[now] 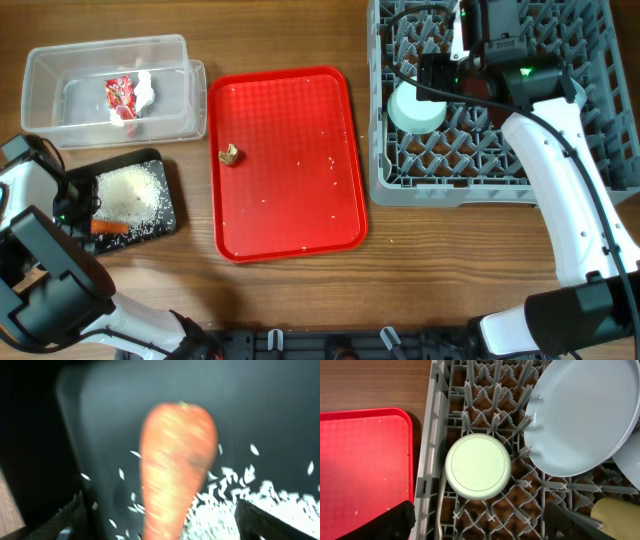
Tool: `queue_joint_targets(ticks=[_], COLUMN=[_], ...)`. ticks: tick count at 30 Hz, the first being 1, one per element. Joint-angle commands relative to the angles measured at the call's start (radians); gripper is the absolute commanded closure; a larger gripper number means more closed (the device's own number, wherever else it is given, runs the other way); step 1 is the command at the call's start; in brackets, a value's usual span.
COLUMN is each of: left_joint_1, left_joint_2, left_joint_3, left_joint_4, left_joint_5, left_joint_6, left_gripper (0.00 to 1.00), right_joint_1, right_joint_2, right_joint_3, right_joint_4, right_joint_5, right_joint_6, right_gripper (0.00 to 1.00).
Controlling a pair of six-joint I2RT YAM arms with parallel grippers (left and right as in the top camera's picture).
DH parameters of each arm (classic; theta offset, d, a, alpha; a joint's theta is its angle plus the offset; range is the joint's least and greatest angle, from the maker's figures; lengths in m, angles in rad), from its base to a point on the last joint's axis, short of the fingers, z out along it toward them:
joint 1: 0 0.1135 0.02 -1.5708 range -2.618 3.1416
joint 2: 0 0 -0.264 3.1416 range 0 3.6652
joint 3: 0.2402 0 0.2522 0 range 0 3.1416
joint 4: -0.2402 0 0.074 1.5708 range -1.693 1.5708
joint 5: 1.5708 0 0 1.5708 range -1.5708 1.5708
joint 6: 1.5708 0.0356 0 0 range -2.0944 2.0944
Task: Sort waste into correct bins and load items into the dishwasher rack
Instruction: 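Raise the left gripper away from the black tray, then reach the left gripper to the mushroom piece on the red tray and grasp it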
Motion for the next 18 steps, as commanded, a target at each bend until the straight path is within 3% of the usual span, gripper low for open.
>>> queue_joint_targets(ticks=[1,9,18], left_joint_1=[-0.01,-0.228,-0.607], left_joint_2=[-0.056,-0.234,-0.204], left_joint_3=[0.042,0.048,0.047], left_joint_4=[-0.016,-0.006,0.056], left_joint_5=[0.129,0.15,0.145], left_joint_6=[0.059,0.15,0.306], left_gripper=[0.0,0.01,0.01], right_joint_1=[0.002,0.002,0.002], right_joint_2=[-0.001,-0.001,-0.001], right_joint_3=[0.006,0.006,0.006], right_joint_4=[0.002,0.002,0.002], right_joint_5=[0.013,0.013,0.013], right_joint_6=[0.021,0.022,0.021], right_gripper=[0.15,0.16,0.16])
